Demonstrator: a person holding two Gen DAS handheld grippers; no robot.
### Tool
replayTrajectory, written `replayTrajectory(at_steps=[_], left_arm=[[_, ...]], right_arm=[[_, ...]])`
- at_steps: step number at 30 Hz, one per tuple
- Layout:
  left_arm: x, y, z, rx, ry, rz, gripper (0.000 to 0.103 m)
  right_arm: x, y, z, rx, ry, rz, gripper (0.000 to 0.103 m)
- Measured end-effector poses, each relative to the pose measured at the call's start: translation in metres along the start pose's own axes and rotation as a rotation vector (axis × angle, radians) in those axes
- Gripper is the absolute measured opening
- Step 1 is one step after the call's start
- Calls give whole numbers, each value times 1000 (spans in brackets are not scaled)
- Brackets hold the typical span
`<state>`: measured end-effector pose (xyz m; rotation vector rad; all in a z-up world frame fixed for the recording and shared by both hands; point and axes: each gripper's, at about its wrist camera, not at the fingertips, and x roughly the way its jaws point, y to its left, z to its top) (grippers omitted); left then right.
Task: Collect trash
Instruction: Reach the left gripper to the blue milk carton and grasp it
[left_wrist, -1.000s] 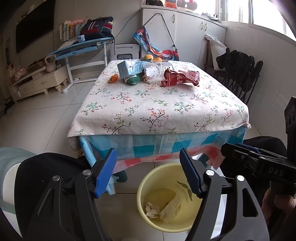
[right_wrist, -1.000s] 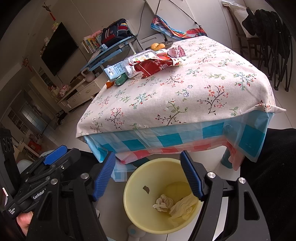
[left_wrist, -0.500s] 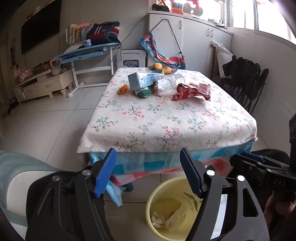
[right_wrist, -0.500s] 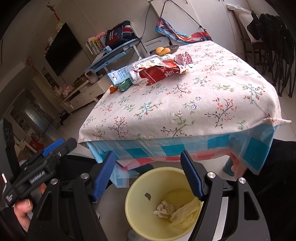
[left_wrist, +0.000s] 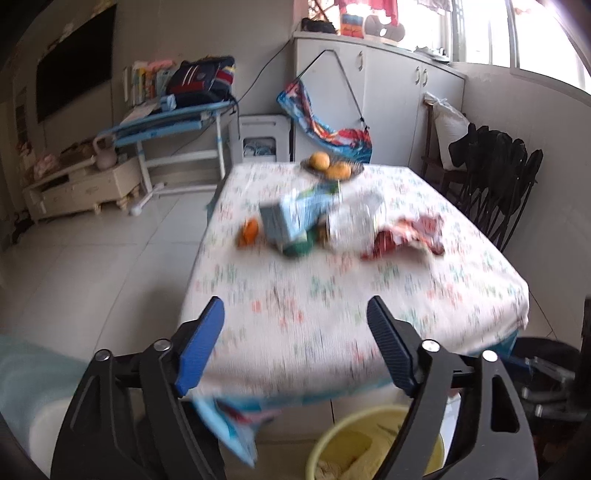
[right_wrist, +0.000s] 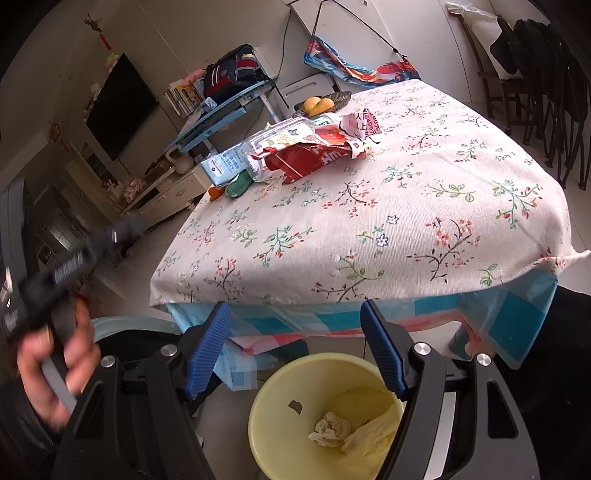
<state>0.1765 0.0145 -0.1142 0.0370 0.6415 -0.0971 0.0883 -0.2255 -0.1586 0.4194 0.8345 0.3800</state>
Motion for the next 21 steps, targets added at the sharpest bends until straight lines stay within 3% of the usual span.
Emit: replayTrajectory(at_steps=[5, 10, 16, 21], left_arm=[[40, -2, 50, 96, 18, -4, 84], [97, -5, 80, 203, 91, 26, 84], [154, -5, 93, 266, 194, 11, 84], [178, 3, 94, 251, 236, -10, 83]], right_arm=[[7, -7, -2, 28, 22, 17, 70], [12, -15, -3, 66, 33, 28, 70], [21, -21, -3, 98, 56, 41, 70], [28, -26, -2, 121, 71, 50, 71]])
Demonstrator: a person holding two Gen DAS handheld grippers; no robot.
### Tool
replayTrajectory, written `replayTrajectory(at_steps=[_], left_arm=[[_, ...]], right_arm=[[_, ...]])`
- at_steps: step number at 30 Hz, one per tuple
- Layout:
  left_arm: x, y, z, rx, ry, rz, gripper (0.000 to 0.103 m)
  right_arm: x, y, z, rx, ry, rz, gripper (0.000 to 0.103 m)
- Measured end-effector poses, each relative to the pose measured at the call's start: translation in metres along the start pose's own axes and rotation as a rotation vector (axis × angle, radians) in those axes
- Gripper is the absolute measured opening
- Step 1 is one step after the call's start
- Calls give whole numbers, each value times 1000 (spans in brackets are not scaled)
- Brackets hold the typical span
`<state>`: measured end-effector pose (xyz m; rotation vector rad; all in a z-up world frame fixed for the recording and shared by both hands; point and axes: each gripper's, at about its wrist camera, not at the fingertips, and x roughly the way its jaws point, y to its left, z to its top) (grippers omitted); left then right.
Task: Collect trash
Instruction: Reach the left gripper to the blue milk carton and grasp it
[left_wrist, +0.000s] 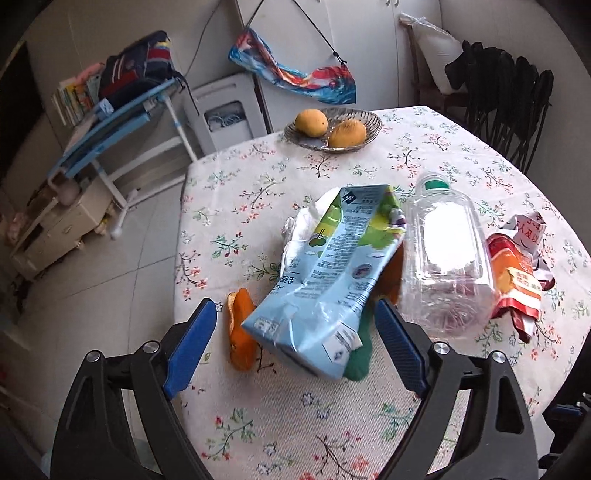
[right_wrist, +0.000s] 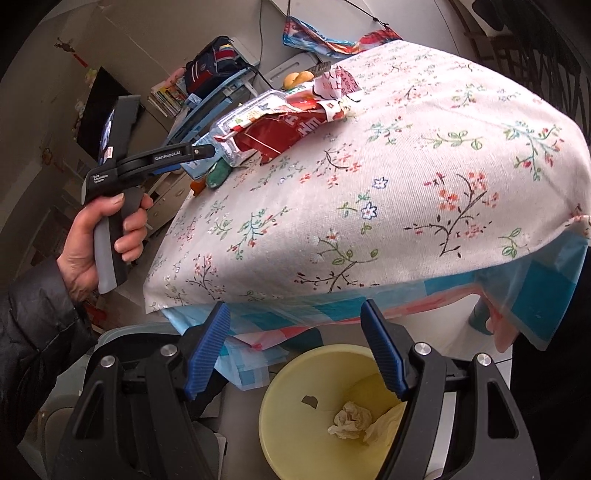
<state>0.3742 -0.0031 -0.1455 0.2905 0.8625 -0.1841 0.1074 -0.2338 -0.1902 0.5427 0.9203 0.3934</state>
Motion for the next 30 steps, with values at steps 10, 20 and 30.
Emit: replayTrajectory(at_steps=[10, 20, 30], left_arm=[[-13, 4, -12, -86, -60, -96, 58], [-59, 3, -65, -156, -108, -111, 58], [-57, -9, -107, -140, -29, -79, 61]], right_arm=[[6, -1, 1, 5, 14, 7, 71], [4, 5, -1, -13, 6, 2, 71], [6, 11, -2, -33, 11, -8, 70]])
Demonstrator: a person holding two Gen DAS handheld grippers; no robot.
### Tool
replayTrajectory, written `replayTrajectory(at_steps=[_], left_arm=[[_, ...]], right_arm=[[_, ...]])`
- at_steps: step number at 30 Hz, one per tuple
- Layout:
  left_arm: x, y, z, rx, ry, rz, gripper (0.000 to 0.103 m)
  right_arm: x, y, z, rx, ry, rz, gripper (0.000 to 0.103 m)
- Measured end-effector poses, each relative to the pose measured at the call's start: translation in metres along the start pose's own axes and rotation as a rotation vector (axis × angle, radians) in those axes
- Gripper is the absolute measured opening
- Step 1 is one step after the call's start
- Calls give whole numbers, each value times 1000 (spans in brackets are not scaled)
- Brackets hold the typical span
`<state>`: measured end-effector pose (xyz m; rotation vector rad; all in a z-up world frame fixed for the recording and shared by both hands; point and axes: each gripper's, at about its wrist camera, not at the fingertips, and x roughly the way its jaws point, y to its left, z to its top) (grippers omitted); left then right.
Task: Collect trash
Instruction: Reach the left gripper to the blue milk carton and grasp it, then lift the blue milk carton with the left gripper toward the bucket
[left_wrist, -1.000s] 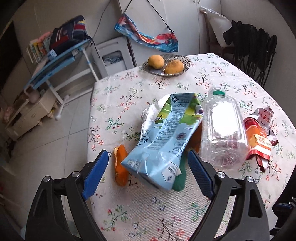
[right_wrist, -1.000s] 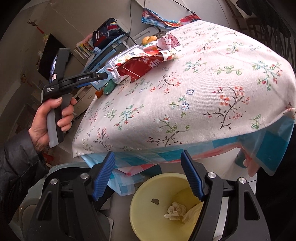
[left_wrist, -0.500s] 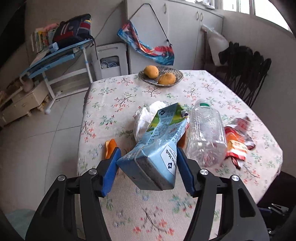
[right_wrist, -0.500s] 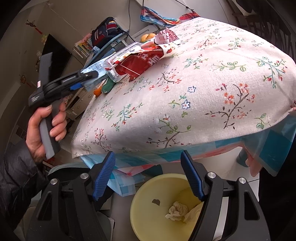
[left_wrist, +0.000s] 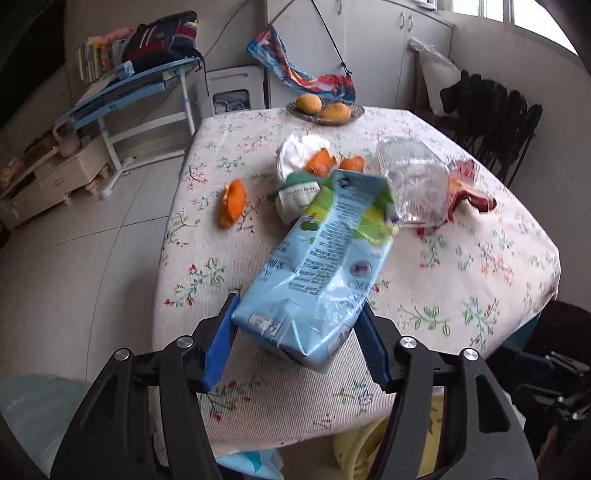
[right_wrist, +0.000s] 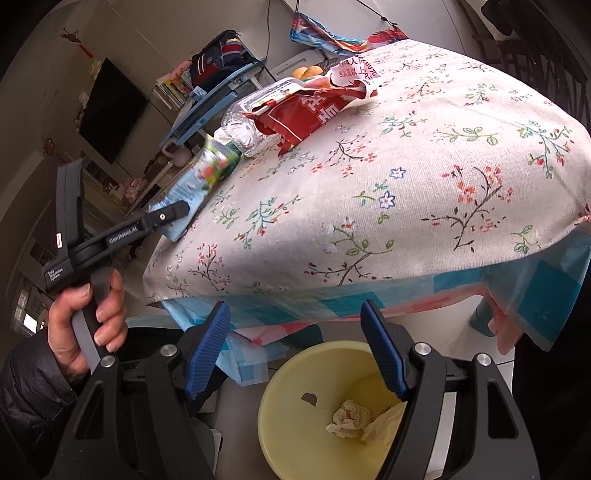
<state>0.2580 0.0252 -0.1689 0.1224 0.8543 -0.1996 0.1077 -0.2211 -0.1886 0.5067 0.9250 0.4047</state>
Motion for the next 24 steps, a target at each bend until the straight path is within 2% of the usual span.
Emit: replayTrajectory(at_steps=[3, 6, 9, 13, 19, 20, 24], left_arm=[[3, -5, 7, 35, 13, 14, 72], [9, -16, 19, 82, 27, 25, 76], [19, -27, 28, 141, 47, 43, 76], [32, -36, 34, 191, 86, 35, 76], [38, -50, 40, 324, 134, 28, 76], [39, -51, 42, 334, 140, 18, 75], [38, -50, 46, 314, 142, -19, 53]], right_arm=[[2, -1, 0, 1, 3, -1, 71], [2, 1, -1, -6, 5, -1, 70], [2, 0, -1, 2, 4, -1, 71], [2, -2, -1, 10, -2, 0, 72], [3, -1, -1, 3, 2, 1, 73], [3, 0, -1, -1, 1, 1, 73], [3, 1, -1, -11, 1, -5, 73]])
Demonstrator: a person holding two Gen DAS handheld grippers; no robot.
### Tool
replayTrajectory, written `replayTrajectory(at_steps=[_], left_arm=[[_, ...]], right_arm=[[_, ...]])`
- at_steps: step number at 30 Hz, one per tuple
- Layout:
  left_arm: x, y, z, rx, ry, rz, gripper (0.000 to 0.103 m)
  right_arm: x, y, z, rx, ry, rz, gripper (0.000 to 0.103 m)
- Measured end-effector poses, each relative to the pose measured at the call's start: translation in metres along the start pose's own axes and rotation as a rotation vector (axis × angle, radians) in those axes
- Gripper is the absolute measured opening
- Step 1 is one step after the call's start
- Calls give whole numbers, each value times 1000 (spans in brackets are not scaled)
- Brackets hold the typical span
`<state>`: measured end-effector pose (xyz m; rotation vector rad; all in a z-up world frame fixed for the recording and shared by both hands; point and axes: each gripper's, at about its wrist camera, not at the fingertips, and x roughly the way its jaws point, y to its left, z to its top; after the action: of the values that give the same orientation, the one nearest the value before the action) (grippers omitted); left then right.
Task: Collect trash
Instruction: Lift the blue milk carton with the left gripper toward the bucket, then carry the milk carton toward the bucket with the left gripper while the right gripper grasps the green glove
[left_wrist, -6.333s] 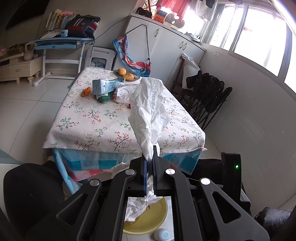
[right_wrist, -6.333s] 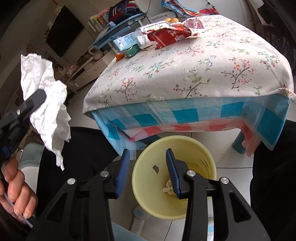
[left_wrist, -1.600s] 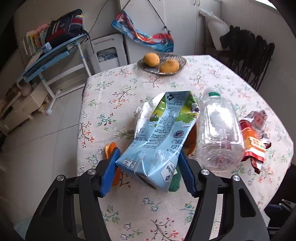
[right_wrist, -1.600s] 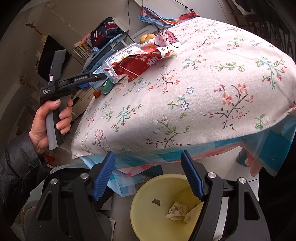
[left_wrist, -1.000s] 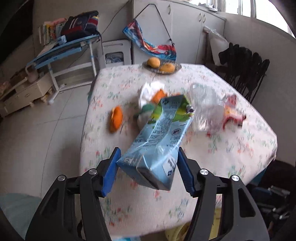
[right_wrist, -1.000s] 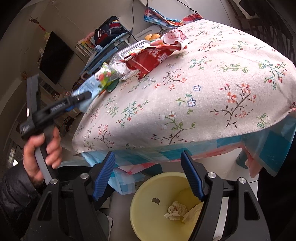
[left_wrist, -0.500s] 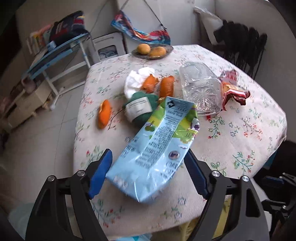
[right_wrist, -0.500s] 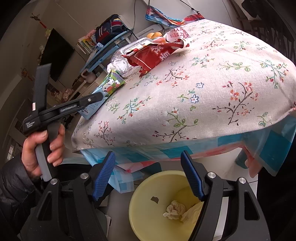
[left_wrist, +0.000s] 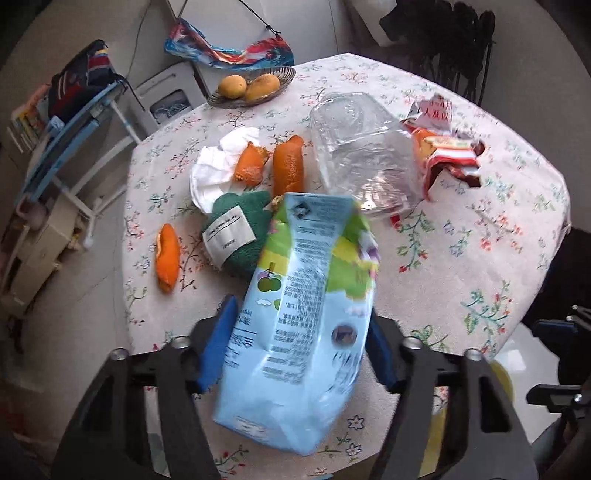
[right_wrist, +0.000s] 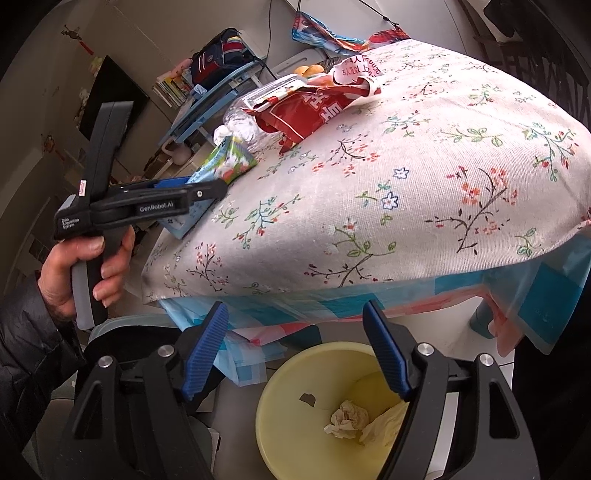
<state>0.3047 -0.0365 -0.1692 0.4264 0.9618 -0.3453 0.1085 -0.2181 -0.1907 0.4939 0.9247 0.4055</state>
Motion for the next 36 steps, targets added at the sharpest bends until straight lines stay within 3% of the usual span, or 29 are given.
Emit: replayTrajectory(at_steps=[6, 9, 15, 23, 29, 36], left_arm=[[-13, 19, -24, -173, -63, -30, 52], [-26, 33, -47, -287, -100, -46, 52], [-42, 48, -92, -422, -146, -35, 52], [-45, 49, -107, -451, -183, -12, 53], [-53, 67, -117, -540, -225, -10, 52], [-57, 82, -128, -598, -243, -19, 53]], right_arm=[[-2, 3, -1, -12, -7, -5, 73], [-2, 7, -1, -33, -6, -7, 73], [3, 27, 5, -101, 2, 3, 73], [28, 68, 39, -159, -12, 68, 73], [66, 80, 75, -70, -2, 150, 71], [121, 92, 108, 28, 11, 139, 67]])
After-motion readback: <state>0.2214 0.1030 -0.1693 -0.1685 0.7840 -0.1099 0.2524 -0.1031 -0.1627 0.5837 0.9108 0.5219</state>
